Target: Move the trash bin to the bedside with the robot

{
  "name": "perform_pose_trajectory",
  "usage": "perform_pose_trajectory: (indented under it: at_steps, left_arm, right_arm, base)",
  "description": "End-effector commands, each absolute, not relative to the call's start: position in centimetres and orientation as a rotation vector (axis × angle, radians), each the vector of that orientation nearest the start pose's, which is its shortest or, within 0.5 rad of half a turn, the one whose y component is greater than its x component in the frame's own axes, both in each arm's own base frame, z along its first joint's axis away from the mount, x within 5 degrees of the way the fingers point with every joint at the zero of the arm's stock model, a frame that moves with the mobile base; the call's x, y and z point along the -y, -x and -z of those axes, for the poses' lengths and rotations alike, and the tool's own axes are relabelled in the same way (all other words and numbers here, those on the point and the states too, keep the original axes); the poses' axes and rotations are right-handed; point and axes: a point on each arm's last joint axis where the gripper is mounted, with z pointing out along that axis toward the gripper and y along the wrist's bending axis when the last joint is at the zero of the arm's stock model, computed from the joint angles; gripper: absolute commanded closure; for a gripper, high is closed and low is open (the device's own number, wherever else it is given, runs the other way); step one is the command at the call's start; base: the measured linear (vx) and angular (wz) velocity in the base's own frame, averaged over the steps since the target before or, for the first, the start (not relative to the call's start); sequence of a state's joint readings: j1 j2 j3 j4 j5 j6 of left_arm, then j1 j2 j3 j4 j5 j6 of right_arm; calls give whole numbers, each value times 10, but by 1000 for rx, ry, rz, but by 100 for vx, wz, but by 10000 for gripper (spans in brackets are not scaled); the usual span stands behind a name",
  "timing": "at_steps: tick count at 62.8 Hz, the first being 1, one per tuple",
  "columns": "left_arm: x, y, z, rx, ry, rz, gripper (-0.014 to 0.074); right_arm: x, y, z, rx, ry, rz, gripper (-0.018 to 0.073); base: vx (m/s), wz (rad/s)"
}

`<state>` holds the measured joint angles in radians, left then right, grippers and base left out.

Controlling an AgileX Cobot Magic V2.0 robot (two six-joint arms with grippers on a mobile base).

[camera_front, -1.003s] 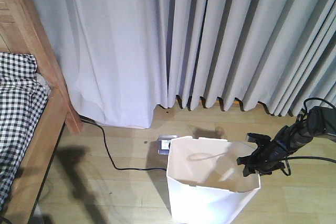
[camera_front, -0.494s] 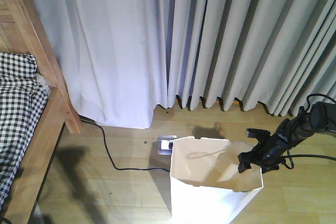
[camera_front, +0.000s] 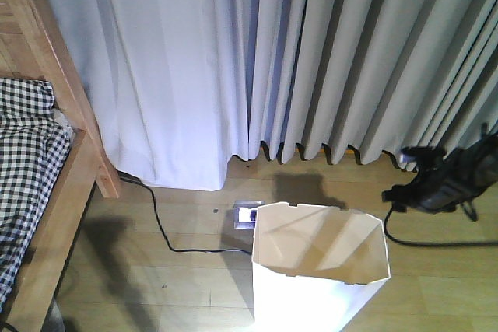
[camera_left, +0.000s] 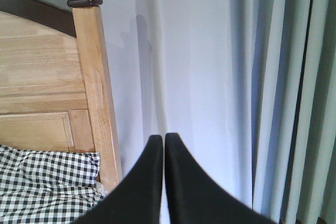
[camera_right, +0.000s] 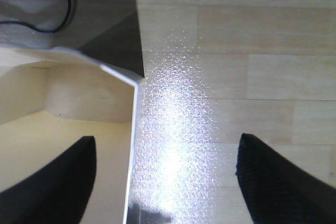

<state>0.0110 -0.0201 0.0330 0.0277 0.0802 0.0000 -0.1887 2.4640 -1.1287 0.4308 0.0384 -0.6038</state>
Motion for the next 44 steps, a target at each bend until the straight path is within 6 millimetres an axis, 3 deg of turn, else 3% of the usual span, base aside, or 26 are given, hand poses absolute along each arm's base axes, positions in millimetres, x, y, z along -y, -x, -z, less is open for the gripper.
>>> perform_pose_trajectory:
  at_steps: [1, 22, 34, 44]
  left_arm:
    - [0, -56, -199, -1507, 0, -8, 603]
    - [0, -56, -199, -1507, 0, -8, 603]
    - [0, -56, -199, -1507, 0, -8, 603]
    - [0, -56, -199, -1507, 0, -8, 603]
  right_arm:
    - [68, -367, -13, -2730, -7, 94, 51]
    - [54, -311, -170, -2453, -41, 81, 51]
    - [40, -269, -243, -2304, -10, 21, 51]
    - [29, -220, -297, -2115, 3, 20, 51]
  base:
    - [0, 0]
    - [0, 0]
    - [0, 0]
    - [0, 0]
